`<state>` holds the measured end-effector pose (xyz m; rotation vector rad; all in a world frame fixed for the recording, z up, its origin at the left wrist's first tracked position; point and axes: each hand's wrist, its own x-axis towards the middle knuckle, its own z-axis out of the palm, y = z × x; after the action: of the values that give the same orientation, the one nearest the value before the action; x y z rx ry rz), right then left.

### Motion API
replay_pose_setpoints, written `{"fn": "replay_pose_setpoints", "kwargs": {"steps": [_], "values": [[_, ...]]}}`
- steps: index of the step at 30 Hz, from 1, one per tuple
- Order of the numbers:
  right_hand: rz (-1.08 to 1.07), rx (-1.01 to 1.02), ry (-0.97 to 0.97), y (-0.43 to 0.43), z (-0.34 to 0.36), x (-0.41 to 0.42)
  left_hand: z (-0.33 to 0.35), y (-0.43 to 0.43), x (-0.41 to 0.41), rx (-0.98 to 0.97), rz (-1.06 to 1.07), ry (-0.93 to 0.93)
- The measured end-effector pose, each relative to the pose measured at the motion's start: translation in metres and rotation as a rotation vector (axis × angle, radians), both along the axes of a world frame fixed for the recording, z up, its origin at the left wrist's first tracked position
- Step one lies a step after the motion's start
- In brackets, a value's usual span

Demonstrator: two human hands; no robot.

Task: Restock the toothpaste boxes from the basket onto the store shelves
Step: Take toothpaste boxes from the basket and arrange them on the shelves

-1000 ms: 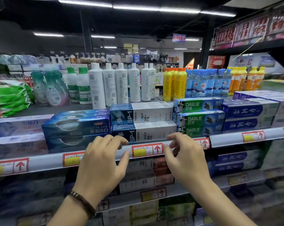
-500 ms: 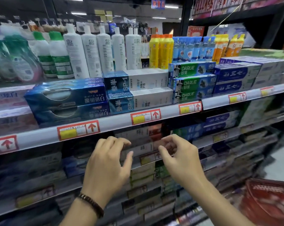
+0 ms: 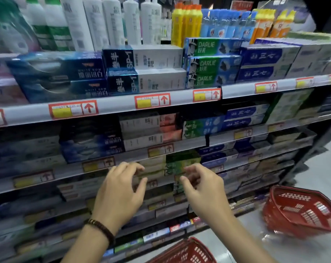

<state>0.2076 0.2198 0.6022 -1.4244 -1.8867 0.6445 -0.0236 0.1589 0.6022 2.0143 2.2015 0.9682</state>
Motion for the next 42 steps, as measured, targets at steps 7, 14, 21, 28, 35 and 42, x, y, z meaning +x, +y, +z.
{"fn": "replay_pose_setpoints", "kwargs": {"steps": [7, 14, 21, 28, 35, 42], "values": [[-0.003, -0.057, 0.052, -0.013, -0.043, 0.037, -0.038, -0.014, 0.039, -0.122, 0.041, -0.047], [-0.029, -0.172, 0.124, -0.021, -0.095, 0.052, -0.094, -0.021, 0.061, -0.262, 0.038, -0.076], [-0.125, -0.344, 0.114, -0.038, -0.175, 0.057, -0.178, -0.025, 0.077, -0.469, -0.018, -0.144], [-0.203, -0.570, 0.137, -0.057, -0.284, 0.075, -0.289, -0.036, 0.091, -0.662, -0.028, -0.398], [-0.294, -0.730, 0.143, -0.081, -0.395, 0.101, -0.410, -0.052, 0.098, -0.801, 0.025, -0.482], [-0.315, -0.819, 0.101, -0.093, -0.503, 0.112, -0.536, -0.071, 0.108, -0.934, 0.002, -0.525]]}}
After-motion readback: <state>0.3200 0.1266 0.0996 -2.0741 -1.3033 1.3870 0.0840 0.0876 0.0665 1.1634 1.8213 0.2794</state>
